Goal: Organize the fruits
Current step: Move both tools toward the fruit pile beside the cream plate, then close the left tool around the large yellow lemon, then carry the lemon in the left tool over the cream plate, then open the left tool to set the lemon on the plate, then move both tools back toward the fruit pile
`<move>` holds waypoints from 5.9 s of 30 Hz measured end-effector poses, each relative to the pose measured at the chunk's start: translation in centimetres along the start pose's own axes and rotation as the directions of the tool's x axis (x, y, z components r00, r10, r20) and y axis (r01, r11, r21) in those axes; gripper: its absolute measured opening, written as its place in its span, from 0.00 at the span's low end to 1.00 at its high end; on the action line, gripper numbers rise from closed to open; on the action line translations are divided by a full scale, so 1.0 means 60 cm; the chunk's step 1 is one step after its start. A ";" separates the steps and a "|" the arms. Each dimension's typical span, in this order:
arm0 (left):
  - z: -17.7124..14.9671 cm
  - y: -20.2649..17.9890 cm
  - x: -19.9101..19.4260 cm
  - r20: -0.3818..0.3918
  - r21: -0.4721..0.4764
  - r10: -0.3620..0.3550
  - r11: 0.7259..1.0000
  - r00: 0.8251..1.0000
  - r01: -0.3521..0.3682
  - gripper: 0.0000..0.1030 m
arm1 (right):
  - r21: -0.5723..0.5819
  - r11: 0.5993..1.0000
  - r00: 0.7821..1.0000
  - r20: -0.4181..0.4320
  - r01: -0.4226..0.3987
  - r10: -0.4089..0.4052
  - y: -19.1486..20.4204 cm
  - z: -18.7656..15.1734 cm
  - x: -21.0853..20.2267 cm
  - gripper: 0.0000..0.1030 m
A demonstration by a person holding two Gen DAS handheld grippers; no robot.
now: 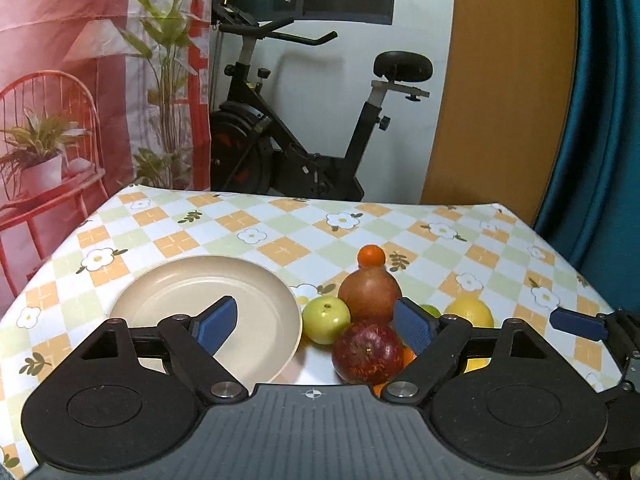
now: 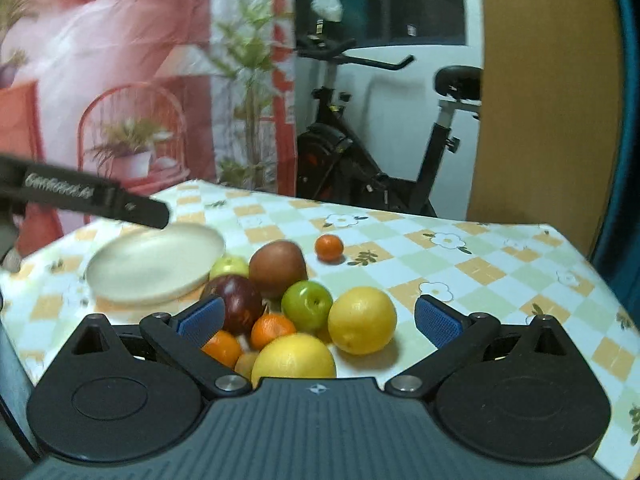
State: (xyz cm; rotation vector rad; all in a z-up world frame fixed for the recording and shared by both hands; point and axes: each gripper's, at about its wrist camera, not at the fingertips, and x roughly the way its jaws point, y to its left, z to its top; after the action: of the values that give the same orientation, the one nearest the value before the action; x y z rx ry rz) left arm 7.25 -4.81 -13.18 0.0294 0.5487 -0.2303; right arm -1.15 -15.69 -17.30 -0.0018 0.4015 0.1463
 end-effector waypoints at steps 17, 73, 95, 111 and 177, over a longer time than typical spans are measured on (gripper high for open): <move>-0.012 -0.021 0.008 -0.055 0.027 -0.092 0.995 0.994 0.094 0.70 | 0.104 0.988 0.990 -0.070 -0.111 0.119 -0.044 -0.036 0.015 0.89; 0.028 -0.075 0.057 -0.242 -0.012 -0.404 0.910 0.882 0.414 0.48 | 0.097 0.977 0.978 -0.065 -0.189 0.196 -0.024 0.004 0.031 0.58; 0.096 0.231 0.068 -0.129 -0.256 -0.251 0.943 0.959 0.212 0.49 | -0.035 0.903 0.899 -0.118 -0.429 0.423 0.179 0.154 0.228 0.58; 0.068 0.329 0.140 -0.248 -0.248 -0.147 0.965 0.958 0.084 0.54 | 0.018 0.900 0.871 -0.243 -0.436 0.427 0.299 0.131 0.365 0.58; 0.023 -0.017 0.025 0.014 -0.040 -0.115 0.992 0.993 0.116 0.58 | 0.132 0.986 0.995 0.015 -0.099 0.098 -0.074 0.030 0.041 0.60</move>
State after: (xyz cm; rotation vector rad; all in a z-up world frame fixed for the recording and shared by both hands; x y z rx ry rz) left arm 8.96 -6.26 -12.71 -0.0437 0.5440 -0.3320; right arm 2.43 -19.66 -16.75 0.1496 0.4023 0.2172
